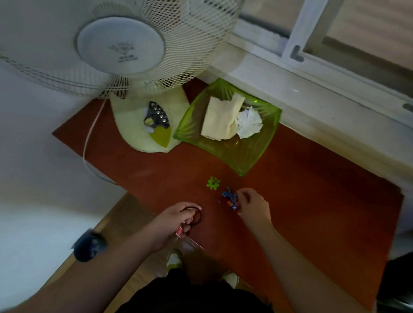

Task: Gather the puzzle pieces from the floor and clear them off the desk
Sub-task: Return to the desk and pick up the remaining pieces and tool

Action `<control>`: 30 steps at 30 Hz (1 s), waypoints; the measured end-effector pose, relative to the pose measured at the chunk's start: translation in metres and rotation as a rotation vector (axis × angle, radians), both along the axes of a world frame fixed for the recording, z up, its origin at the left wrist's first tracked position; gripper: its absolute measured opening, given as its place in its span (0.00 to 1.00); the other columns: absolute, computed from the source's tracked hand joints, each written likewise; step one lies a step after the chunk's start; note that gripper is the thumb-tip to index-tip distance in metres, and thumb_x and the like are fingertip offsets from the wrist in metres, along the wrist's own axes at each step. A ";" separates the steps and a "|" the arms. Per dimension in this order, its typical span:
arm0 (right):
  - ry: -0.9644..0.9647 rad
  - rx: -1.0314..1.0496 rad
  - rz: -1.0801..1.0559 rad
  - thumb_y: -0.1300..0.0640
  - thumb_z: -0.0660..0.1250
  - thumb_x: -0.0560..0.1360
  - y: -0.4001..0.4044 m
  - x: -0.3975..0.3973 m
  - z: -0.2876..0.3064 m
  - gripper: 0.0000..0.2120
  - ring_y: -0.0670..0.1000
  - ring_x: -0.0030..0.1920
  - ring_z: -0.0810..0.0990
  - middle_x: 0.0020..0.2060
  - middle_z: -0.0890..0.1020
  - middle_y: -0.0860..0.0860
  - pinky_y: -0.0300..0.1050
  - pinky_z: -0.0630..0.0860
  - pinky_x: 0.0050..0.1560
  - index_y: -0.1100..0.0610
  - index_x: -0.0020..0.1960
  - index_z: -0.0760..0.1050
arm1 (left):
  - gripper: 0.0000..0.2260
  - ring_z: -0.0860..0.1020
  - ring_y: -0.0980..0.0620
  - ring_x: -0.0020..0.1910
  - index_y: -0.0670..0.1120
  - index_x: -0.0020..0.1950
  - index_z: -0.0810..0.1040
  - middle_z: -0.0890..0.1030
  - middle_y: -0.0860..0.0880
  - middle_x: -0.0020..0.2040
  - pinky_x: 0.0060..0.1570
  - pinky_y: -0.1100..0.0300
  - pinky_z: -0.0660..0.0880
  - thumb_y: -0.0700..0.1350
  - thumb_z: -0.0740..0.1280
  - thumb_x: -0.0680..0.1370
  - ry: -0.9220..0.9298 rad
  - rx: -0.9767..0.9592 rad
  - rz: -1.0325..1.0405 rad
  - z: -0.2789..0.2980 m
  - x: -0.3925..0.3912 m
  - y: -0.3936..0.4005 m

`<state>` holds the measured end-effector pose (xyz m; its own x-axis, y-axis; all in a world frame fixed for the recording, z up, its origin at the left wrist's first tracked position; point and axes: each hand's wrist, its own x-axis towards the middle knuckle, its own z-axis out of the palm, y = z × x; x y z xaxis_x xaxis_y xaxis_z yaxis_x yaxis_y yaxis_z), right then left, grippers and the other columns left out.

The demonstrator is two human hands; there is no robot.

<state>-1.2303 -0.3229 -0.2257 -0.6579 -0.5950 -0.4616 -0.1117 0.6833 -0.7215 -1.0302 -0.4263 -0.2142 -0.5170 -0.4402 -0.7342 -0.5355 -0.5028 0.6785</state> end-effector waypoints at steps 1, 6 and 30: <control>0.010 -0.001 -0.011 0.53 0.61 0.80 -0.004 0.002 0.001 0.08 0.47 0.34 0.79 0.41 0.82 0.48 0.42 0.76 0.33 0.52 0.53 0.78 | 0.10 0.71 0.55 0.30 0.48 0.56 0.80 0.71 0.51 0.34 0.27 0.62 0.62 0.43 0.60 0.81 0.001 0.019 0.025 0.001 0.002 -0.004; -0.098 0.002 -0.072 0.55 0.56 0.81 -0.021 0.011 0.001 0.12 0.48 0.30 0.74 0.44 0.79 0.49 0.41 0.71 0.29 0.50 0.54 0.78 | 0.13 0.70 0.54 0.28 0.44 0.48 0.78 0.71 0.51 0.33 0.27 0.61 0.64 0.53 0.61 0.81 -0.014 0.128 0.161 -0.002 0.006 -0.019; 0.498 0.330 0.505 0.54 0.57 0.82 -0.014 0.007 -0.022 0.17 0.56 0.61 0.74 0.63 0.71 0.57 0.48 0.73 0.59 0.61 0.68 0.66 | 0.09 0.74 0.53 0.25 0.43 0.37 0.73 0.76 0.47 0.28 0.33 0.58 0.63 0.42 0.65 0.77 -0.088 0.117 0.179 -0.020 -0.016 -0.047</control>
<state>-1.2235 -0.3368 -0.2477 -0.5201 -0.7608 -0.3883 -0.7236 0.6339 -0.2729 -1.0461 -0.4735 -0.2346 -0.3695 -0.4282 -0.8247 -0.4851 -0.6680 0.5642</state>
